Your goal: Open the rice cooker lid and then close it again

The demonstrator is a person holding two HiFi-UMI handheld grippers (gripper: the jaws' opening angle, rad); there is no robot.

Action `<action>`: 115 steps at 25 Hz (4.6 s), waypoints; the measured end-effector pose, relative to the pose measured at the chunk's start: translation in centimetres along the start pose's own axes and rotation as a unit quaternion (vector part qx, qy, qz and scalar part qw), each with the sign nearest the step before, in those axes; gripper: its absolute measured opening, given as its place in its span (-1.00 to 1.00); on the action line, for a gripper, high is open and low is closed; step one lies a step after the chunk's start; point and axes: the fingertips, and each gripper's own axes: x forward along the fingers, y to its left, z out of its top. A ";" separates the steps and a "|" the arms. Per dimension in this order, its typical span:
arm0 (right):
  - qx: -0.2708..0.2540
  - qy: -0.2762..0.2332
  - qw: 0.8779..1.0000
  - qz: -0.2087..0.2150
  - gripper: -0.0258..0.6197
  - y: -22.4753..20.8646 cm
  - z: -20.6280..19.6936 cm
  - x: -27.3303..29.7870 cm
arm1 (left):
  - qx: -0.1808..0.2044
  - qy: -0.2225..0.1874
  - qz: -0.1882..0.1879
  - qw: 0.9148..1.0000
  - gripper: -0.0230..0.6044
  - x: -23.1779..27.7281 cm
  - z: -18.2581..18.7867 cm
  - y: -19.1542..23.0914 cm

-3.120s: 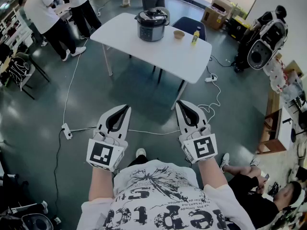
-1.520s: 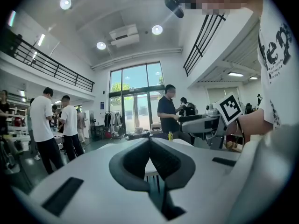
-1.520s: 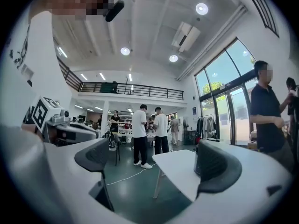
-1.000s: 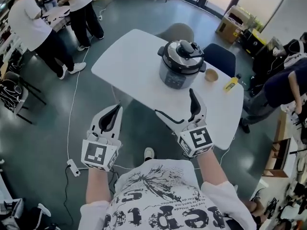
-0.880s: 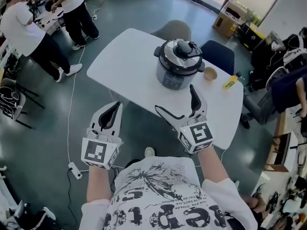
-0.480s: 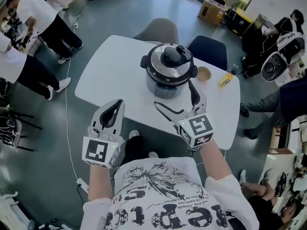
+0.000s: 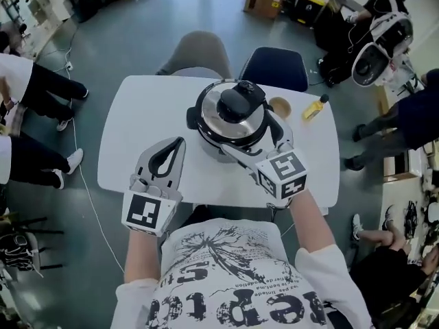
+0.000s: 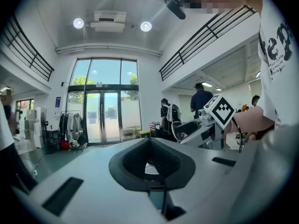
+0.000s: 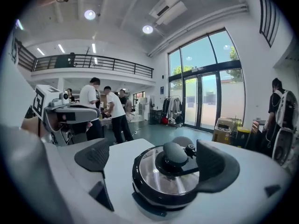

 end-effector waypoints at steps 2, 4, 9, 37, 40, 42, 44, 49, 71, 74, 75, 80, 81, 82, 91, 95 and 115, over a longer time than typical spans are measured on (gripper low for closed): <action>-0.002 0.029 1.000 -0.010 0.88 -1.0 -0.6 1.9 | 0.003 -0.002 -0.032 0.999 -0.89 1.9 -0.4 1.3; -0.011 0.066 0.998 -0.013 0.82 -1.6 -1.8 3.8 | 0.010 -0.005 -0.060 0.998 -0.89 3.5 -0.8 2.4; -0.042 0.165 0.985 -0.029 0.70 -3.8 -4.2 7.6 | 0.004 -0.006 -0.110 0.994 -0.88 6.4 -1.9 4.2; -0.004 0.457 0.887 0.061 -0.02 -7.4 -8.5 13.5 | -0.017 -0.001 -0.164 0.986 -0.89 12.3 -4.5 8.7; -0.001 0.457 0.888 0.056 -0.03 -6.9 -8.5 13.5 | -0.016 -0.011 -0.171 0.985 -0.89 11.9 -3.9 8.6; -0.002 0.456 0.888 0.055 -0.03 -6.8 -8.6 13.3 | -0.015 -0.018 -0.174 0.984 -0.89 11.5 -3.5 8.2; 0.000 0.453 0.890 0.052 -0.03 -6.7 -8.6 13.1 | -0.014 -0.020 -0.174 0.984 -0.89 11.3 -3.2 8.0; 0.015 0.453 0.890 0.051 -0.02 -7.5 -7.5 12.4 | -0.015 -0.023 -0.148 0.989 -0.89 11.5 -2.0 8.4; 0.004 0.396 0.914 0.083 -0.02 -7.1 -5.0 10.2 | -0.012 -0.020 -0.083 0.996 -0.89 8.9 -0.2 4.7; 0.003 0.386 0.919 0.083 -0.02 -7.1 -4.0 8.5 | -0.008 -0.024 -0.088 0.996 -0.89 9.0 0.5 3.5; -0.002 0.385 0.920 0.079 -0.02 -7.3 -4.0 7.8 | -0.007 -0.026 -0.091 0.995 -0.89 9.1 0.7 2.8; 0.005 0.380 0.923 0.058 -0.02 -9.1 -5.2 3.4 | -0.001 -0.026 -0.102 0.994 -0.89 9.1 1.0 -0.8; 0.009 0.380 0.924 0.053 -0.02 -9.5 -5.6 2.4 | -0.001 -0.026 -0.104 0.994 -0.89 9.1 1.1 -1.5; 0.012 0.380 0.923 0.049 -0.02 -9.9 -6.0 1.4 | -0.002 -0.026 -0.104 0.994 -0.89 9.1 1.2 -2.3; 0.018 0.397 0.917 0.047 -0.02 -13.1 -10.6 -8.3 | -0.008 -0.008 -0.103 0.995 -0.89 9.4 0.5 -11.4; 0.013 0.398 0.916 0.051 -0.02 -13.2 -12.1 -11.0 | -0.012 -0.001 -0.103 0.995 -0.89 8.7 -0.1 -14.8; 0.002 0.386 0.919 0.083 -0.02 -10.8 -13.6 -15.5 | 0.006 0.015 -0.073 0.997 -0.89 5.7 0.4 -19.5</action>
